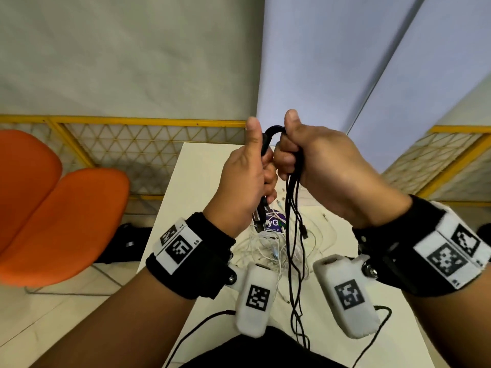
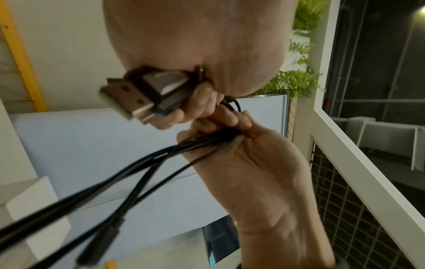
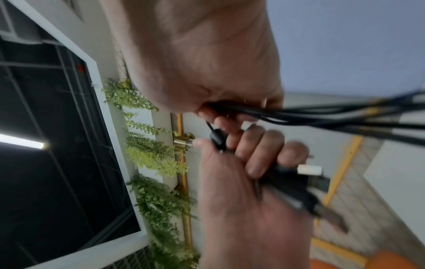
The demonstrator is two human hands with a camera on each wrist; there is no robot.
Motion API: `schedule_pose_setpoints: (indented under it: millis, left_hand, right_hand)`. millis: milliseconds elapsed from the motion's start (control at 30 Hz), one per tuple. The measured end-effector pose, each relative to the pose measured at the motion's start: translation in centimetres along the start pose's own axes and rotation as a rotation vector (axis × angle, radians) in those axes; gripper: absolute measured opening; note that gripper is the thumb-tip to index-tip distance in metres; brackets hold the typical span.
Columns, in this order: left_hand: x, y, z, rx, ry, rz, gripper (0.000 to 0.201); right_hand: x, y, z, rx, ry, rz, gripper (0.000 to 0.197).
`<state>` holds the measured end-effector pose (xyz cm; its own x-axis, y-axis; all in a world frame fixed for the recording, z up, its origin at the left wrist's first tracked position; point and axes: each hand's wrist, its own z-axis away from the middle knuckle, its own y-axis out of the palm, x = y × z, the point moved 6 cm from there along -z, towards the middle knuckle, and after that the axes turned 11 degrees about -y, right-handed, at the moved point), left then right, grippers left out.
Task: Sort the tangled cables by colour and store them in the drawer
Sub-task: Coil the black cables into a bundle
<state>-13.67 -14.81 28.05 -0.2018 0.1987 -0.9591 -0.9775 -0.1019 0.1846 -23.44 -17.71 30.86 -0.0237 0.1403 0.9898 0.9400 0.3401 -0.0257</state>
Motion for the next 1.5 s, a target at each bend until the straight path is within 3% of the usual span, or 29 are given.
schedule_pose_setpoints:
  millis: [133, 333, 467, 600, 733, 833, 933, 1033, 1133, 1300, 1433, 1500]
  left_hand:
    - [-0.2, 1.5, 0.6, 0.006, 0.032, -0.077, 0.062]
    - [-0.8, 2.5, 1.1, 0.052, 0.159, -0.239, 0.053]
    - [-1.1, 3.0, 1.2, 0.105, 0.160, -0.283, 0.075]
    - [-1.6, 3.1, 1.1, 0.179, 0.158, -0.234, 0.039]
    - [-1.8, 2.5, 0.5, 0.153, 0.100, -0.186, 0.037]
    - [-2.0, 2.7, 0.5, 0.180, 0.055, -0.171, 0.022]
    - [-1.7, 2.6, 0.2, 0.174, -0.033, -0.191, 0.029]
    - [-1.5, 2.8, 0.3, 0.169, -0.079, -0.229, 0.014]
    - [-1.6, 2.8, 0.2, 0.154, -0.088, -0.271, 0.010]
    - [-1.6, 2.2, -0.3, 0.141, -0.119, -0.278, 0.033]
    - [-1.7, 1.9, -0.5, 0.088, -0.083, -0.212, 0.024]
    - [-1.5, 1.7, -0.5, 0.062, -0.087, -0.176, 0.034]
  right_hand:
    - [0.5, -0.6, 0.9, -0.100, -0.049, 0.100, 0.051]
    - [0.2, 0.8, 1.4, -0.043, 0.091, -0.279, 0.037]
    - [0.2, 0.2, 1.4, 0.018, 0.149, -0.376, 0.031]
    - [0.3, -0.2, 1.1, 0.137, 0.129, -0.461, 0.042]
    - [0.3, -0.3, 1.0, 0.265, 0.114, -0.470, 0.039]
    - [0.6, -0.3, 1.0, 0.350, 0.117, -0.523, 0.039]
    - [1.2, 0.0, 1.2, 0.412, 0.094, -0.542, 0.032]
    - [1.4, -0.1, 1.2, 0.374, 0.057, -0.459, 0.035]
    - [1.5, -0.8, 0.6, 0.338, 0.004, -0.324, 0.036]
    - [2.7, -1.4, 0.0, 0.310, -0.037, -0.131, 0.031]
    - [3.4, -0.6, 0.0, 0.261, -0.088, 0.214, 0.034]
    - [3.4, -0.6, -0.5, 0.213, -0.103, 0.356, 0.031]
